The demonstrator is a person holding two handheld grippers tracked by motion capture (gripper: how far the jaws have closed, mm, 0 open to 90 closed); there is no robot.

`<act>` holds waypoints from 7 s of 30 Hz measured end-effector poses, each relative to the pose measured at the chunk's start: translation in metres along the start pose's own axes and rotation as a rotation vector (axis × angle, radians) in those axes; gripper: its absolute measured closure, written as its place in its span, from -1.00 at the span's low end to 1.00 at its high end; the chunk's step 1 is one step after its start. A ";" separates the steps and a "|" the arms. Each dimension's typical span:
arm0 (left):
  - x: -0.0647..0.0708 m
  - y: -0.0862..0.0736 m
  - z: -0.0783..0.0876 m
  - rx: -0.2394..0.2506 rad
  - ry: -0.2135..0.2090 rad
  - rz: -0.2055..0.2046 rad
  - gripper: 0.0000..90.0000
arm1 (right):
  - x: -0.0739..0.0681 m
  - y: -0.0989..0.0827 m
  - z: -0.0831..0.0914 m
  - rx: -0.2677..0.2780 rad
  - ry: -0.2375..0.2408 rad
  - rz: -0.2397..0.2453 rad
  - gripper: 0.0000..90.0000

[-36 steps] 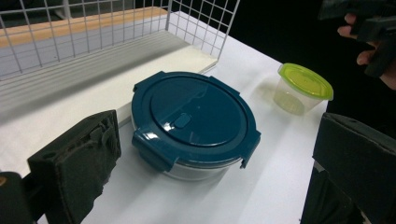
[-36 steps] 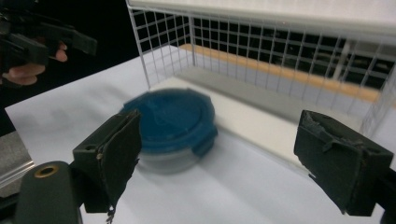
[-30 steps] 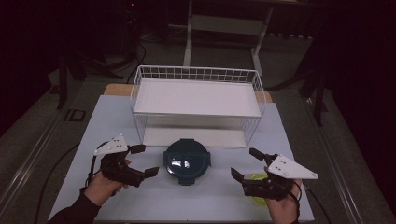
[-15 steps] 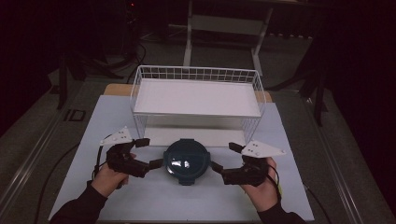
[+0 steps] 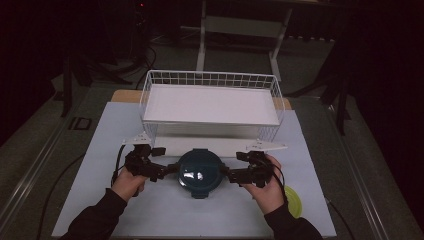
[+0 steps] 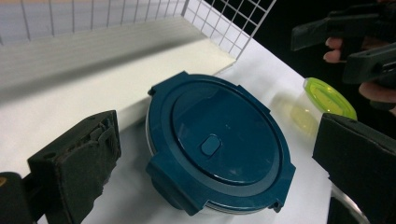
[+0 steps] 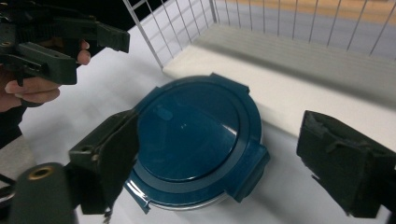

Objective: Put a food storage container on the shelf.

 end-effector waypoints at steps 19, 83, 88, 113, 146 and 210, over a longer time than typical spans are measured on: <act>-0.027 -0.016 -0.024 -0.115 -0.028 0.325 -0.90 | 0.032 -0.007 -0.040 -0.248 0.088 -0.319 -0.52; -0.053 -0.038 -0.034 -0.160 -0.172 0.697 0.18 | 0.068 -0.026 -0.074 -0.491 0.254 -0.677 0.18; -0.050 -0.038 -0.031 -0.160 -0.169 0.691 0.20 | 0.066 -0.026 -0.072 -0.481 0.258 -0.652 0.20; -0.016 -0.019 -0.013 -0.147 -0.160 0.622 0.25 | 0.047 -0.006 -0.038 -0.405 0.232 -0.537 0.22; 0.040 0.079 0.030 -0.057 -0.178 0.460 0.27 | 0.031 0.078 0.035 -0.241 0.242 -0.445 0.22; -0.018 0.181 -0.009 0.038 -0.111 0.405 0.00 | 0.083 0.171 0.027 -0.126 0.009 -0.461 0.31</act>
Point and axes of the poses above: each handheld gripper's, and its own axes: z roughly backward along the jaws, y roughly out of its top, x roughly to its right, the point moved 1 cm from there along -z, roughly forward along the jaws, and after that the axes turned 5 degrees about -y, right-handed, at the moved point
